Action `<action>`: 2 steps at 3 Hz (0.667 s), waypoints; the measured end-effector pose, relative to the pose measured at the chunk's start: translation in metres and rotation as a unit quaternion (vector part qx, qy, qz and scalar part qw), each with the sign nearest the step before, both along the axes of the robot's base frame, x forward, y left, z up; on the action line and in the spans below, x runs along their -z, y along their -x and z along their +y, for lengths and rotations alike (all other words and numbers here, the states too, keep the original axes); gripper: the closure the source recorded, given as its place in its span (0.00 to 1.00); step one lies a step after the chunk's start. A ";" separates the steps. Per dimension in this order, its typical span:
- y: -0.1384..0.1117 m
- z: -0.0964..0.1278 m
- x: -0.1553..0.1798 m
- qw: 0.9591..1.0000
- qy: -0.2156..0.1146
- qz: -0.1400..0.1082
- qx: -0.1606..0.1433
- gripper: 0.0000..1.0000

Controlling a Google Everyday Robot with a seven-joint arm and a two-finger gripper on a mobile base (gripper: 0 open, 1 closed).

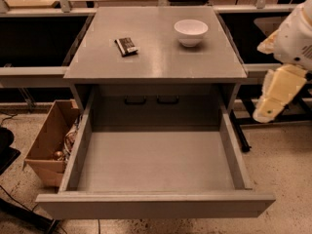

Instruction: Place rxbar chocolate into top drawer

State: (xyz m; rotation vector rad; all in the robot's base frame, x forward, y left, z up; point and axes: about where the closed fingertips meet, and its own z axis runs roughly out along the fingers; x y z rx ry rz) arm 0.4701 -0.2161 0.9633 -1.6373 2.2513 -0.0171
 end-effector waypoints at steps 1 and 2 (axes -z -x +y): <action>-0.038 0.005 0.021 0.998 0.003 0.031 0.049 0.00; -0.082 0.021 0.039 0.992 0.045 0.042 0.111 0.00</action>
Offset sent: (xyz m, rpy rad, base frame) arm 0.1342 0.0431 -0.0630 -0.1326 0.1640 -0.6892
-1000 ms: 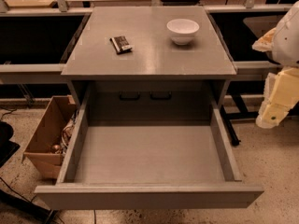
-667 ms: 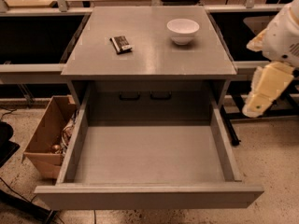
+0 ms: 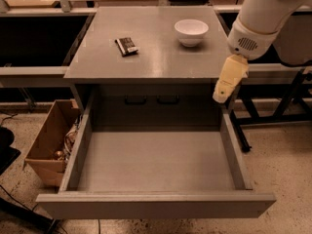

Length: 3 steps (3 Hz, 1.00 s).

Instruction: Place rxbar chocolate into top drawer

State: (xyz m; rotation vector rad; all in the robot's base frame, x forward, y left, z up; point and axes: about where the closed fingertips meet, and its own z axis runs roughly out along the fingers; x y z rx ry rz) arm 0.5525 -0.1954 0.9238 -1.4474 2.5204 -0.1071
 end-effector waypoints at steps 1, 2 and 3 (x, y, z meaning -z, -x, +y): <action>-0.043 0.034 0.004 0.998 0.015 -0.023 0.053 0.00; -0.045 0.038 0.004 0.996 0.006 -0.025 0.086 0.00; -0.045 0.038 0.004 0.996 0.006 -0.025 0.086 0.00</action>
Offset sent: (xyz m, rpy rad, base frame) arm 0.0383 0.0301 -0.0037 -0.0295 -0.0403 -0.0902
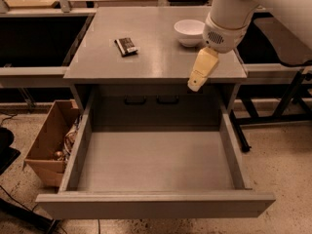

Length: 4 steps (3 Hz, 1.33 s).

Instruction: Place rxbar chocolate into top drawer

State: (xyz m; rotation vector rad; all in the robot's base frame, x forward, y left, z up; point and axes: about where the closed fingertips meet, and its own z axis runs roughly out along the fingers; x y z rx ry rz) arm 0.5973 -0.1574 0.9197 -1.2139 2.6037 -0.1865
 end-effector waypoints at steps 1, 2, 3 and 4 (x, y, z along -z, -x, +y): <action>-0.063 0.014 -0.003 0.997 -0.053 -0.059 0.006 0.00; -0.120 0.031 -0.005 0.987 -0.116 -0.110 0.016 0.00; -0.163 0.056 -0.006 0.966 -0.207 -0.153 0.023 0.00; -0.195 0.088 -0.009 0.936 -0.300 -0.187 0.004 0.00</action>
Offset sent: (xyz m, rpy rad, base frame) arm 0.1880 0.0479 0.0163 0.3877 -0.3508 -0.0605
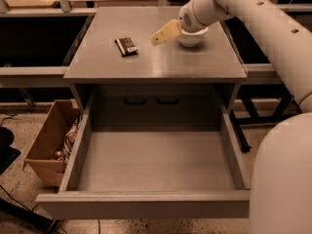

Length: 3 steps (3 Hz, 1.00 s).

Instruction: Place rxbar chocolate into top drawer

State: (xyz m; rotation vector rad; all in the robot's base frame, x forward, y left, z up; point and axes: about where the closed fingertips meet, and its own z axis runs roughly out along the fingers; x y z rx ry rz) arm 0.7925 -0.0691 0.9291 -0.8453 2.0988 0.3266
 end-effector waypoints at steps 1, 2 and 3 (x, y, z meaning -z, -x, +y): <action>-0.013 0.021 -0.007 0.998 -0.043 -0.031 -0.024 0.00; -0.014 0.025 -0.008 0.998 -0.048 -0.035 -0.028 0.00; -0.023 0.041 0.001 0.999 -0.042 -0.024 -0.023 0.00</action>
Offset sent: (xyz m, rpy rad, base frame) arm 0.0128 0.0210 0.0066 0.0856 -0.0616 0.0474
